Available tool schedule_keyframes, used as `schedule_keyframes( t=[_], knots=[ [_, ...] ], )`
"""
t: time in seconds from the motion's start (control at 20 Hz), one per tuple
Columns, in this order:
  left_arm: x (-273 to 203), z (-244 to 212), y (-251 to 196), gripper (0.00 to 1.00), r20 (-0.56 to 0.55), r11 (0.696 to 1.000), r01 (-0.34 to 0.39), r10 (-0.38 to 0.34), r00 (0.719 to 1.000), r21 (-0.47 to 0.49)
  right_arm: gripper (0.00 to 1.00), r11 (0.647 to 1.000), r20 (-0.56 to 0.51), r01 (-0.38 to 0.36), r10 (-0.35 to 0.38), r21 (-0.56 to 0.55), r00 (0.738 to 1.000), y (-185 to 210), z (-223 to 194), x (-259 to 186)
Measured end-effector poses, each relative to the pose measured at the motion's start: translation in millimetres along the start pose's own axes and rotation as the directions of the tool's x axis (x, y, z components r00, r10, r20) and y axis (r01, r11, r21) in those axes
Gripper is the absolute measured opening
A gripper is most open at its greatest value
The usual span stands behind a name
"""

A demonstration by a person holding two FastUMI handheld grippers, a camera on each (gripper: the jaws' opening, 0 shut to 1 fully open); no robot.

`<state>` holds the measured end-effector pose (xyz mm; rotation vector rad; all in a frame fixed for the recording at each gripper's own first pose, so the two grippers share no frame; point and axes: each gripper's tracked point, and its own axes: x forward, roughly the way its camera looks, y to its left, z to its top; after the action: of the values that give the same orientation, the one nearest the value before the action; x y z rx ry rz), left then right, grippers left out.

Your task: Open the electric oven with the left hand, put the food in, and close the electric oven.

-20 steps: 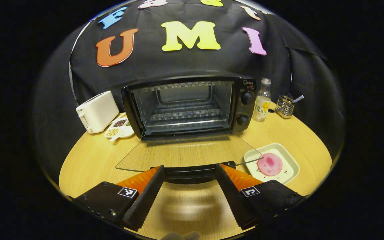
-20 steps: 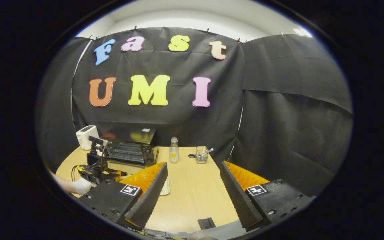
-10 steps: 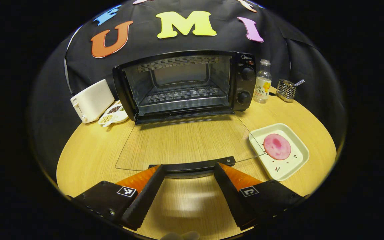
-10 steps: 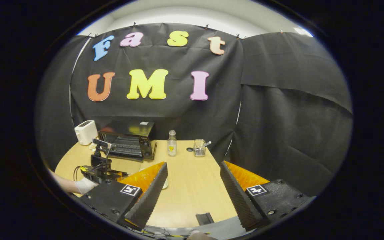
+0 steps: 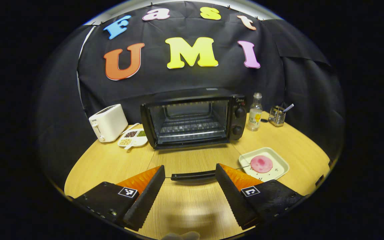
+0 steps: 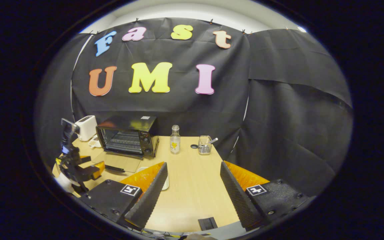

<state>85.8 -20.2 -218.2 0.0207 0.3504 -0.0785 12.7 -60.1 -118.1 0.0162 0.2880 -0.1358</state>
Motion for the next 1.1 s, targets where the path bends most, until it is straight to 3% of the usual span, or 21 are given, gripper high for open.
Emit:
schedule_keyframes(
  t=[0.3,0.55,0.65,0.75,0.85,1.0,1.1],
  knots=[
    [-68.5,66.5,34.1,0.96,0.108,0.996,-0.078,0.082,0.991,-0.036,0.99,0.989,-0.101,-0.144,0.142,-0.014,0.985,28.6,-30.5,88.2],
    [-107.8,107.0,63.3,0.96,0.145,0.980,-0.180,0.191,0.971,-0.087,1.00,0.967,-0.229,-0.255,0.248,-0.001,0.941,57.1,-72.9,156.3],
    [-122.1,121.3,65.6,0.97,0.165,0.972,-0.219,0.230,0.959,-0.078,0.98,0.955,-0.291,-0.294,0.290,0.033,0.912,66.8,-95.3,176.9],
    [-133.3,130.7,64.0,1.00,0.173,0.964,-0.257,0.265,0.948,-0.071,0.89,0.944,-0.363,-0.322,0.327,0.077,0.872,77.2,-118.1,197.3],
    [-143.0,138.5,61.2,0.96,0.173,0.958,-0.278,0.287,0.942,-0.074,0.76,0.934,-0.428,-0.341,0.352,0.105,0.832,89.0,-137.5,219.1],
    [-150.6,149.4,52.5,0.96,0.168,0.948,-0.309,0.319,0.933,-0.081,0.70,0.923,-0.506,-0.366,0.373,0.119,0.777,98.7,-161.1,238.0],
    [-153.3,154.2,45.6,0.96,0.167,0.943,-0.321,0.331,0.929,-0.088,0.58,0.912,-0.554,-0.386,0.395,0.140,0.732,103.6,-173.7,243.1]
  ],
)
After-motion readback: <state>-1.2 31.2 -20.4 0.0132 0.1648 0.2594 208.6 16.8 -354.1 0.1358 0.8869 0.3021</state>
